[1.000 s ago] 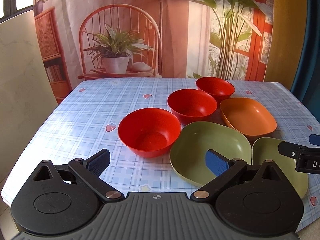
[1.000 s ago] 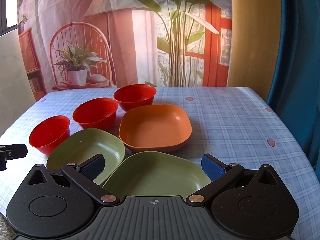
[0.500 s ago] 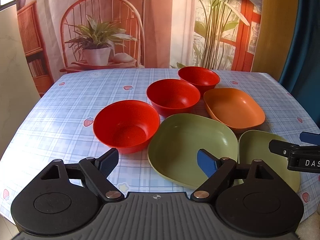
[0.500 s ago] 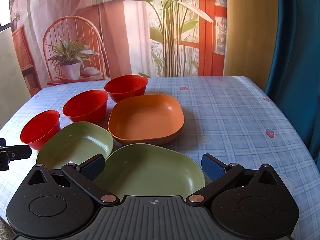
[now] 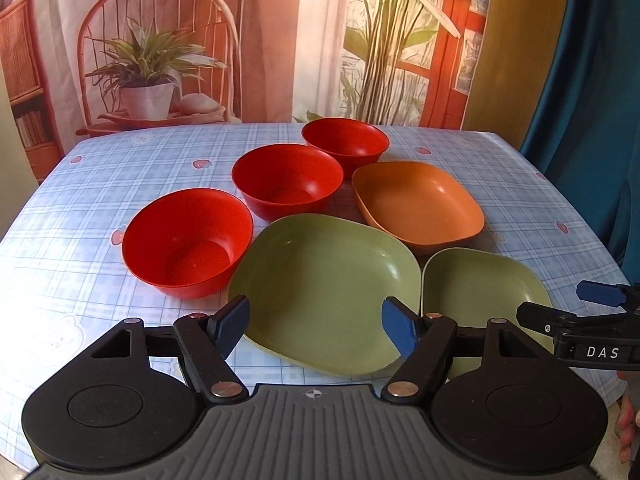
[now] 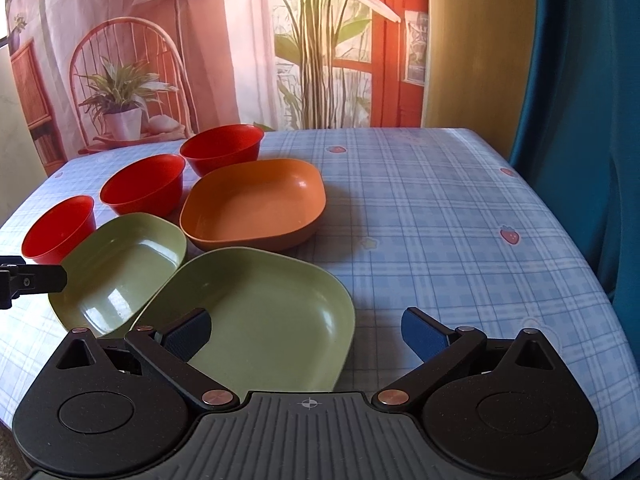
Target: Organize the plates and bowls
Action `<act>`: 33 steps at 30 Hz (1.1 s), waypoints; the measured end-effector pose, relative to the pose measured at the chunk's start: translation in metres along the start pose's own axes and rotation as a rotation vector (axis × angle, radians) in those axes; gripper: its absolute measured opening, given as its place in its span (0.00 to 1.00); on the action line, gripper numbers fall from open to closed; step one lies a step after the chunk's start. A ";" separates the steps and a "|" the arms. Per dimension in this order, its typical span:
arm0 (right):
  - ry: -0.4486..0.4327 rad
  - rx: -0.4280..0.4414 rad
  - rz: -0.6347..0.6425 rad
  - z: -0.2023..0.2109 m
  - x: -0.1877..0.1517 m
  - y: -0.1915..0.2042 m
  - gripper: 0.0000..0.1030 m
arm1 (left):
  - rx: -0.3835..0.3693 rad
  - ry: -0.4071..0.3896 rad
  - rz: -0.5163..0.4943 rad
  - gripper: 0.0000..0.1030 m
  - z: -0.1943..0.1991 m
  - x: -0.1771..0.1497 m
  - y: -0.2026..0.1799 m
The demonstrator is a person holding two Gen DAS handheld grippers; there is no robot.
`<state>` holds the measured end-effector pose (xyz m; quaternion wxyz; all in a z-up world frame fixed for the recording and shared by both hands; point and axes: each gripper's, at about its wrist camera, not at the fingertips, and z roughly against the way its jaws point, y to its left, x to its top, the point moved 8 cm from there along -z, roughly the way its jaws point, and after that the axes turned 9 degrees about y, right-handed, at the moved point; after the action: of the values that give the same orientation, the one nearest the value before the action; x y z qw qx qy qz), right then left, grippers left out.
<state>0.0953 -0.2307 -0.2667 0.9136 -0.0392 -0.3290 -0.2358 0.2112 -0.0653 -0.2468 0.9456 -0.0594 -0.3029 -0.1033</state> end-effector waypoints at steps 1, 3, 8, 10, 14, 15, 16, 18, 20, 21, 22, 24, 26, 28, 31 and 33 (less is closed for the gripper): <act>0.005 -0.004 -0.003 0.000 -0.003 -0.002 0.97 | -0.007 0.006 -0.003 0.67 -0.001 -0.001 -0.002; 0.013 -0.016 -0.011 -0.001 -0.007 -0.005 0.96 | -0.015 0.015 -0.006 0.63 -0.003 -0.002 -0.005; 0.034 -0.007 -0.022 -0.005 -0.015 -0.008 0.90 | -0.026 0.044 -0.006 0.45 -0.009 -0.009 -0.009; 0.041 0.001 -0.014 -0.006 -0.017 -0.006 0.86 | -0.040 0.048 -0.009 0.41 -0.008 -0.010 -0.012; 0.056 0.021 -0.012 -0.009 -0.020 -0.002 0.75 | -0.057 0.044 -0.027 0.41 -0.006 -0.011 -0.018; 0.061 0.025 -0.016 -0.010 -0.021 -0.002 0.73 | -0.063 0.043 -0.029 0.41 -0.006 -0.011 -0.019; 0.068 0.029 -0.020 -0.011 -0.022 -0.002 0.68 | -0.067 0.045 -0.030 0.41 -0.007 -0.011 -0.020; 0.087 0.036 -0.031 -0.015 -0.024 -0.004 0.58 | -0.071 0.051 -0.028 0.41 -0.009 -0.012 -0.021; 0.097 0.041 -0.038 -0.019 -0.024 -0.005 0.41 | -0.085 0.061 -0.023 0.41 -0.011 -0.013 -0.022; 0.101 0.043 -0.041 -0.021 -0.025 -0.006 0.38 | -0.089 0.066 -0.022 0.41 -0.013 -0.013 -0.023; 0.104 0.041 -0.044 -0.023 -0.025 -0.007 0.32 | -0.094 0.070 -0.023 0.41 -0.013 -0.013 -0.024; 0.103 0.035 -0.052 -0.025 -0.025 -0.011 0.26 | -0.098 0.072 -0.032 0.41 -0.015 -0.013 -0.028; 0.100 0.028 -0.052 -0.027 -0.023 -0.013 0.19 | -0.100 0.073 -0.040 0.41 -0.016 -0.011 -0.031; 0.097 0.025 -0.058 -0.029 -0.021 -0.017 0.16 | -0.104 0.076 -0.045 0.41 -0.018 -0.010 -0.035; 0.094 0.028 -0.073 -0.032 -0.017 -0.022 0.13 | -0.105 0.075 -0.051 0.41 -0.021 -0.007 -0.040; 0.093 0.032 -0.084 -0.034 -0.014 -0.024 0.13 | -0.105 0.073 -0.059 0.41 -0.023 -0.005 -0.043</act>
<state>0.0946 -0.2536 -0.3041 0.9177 0.0004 -0.2912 -0.2702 0.2101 -0.1105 -0.2657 0.9481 -0.0962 -0.2641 -0.1489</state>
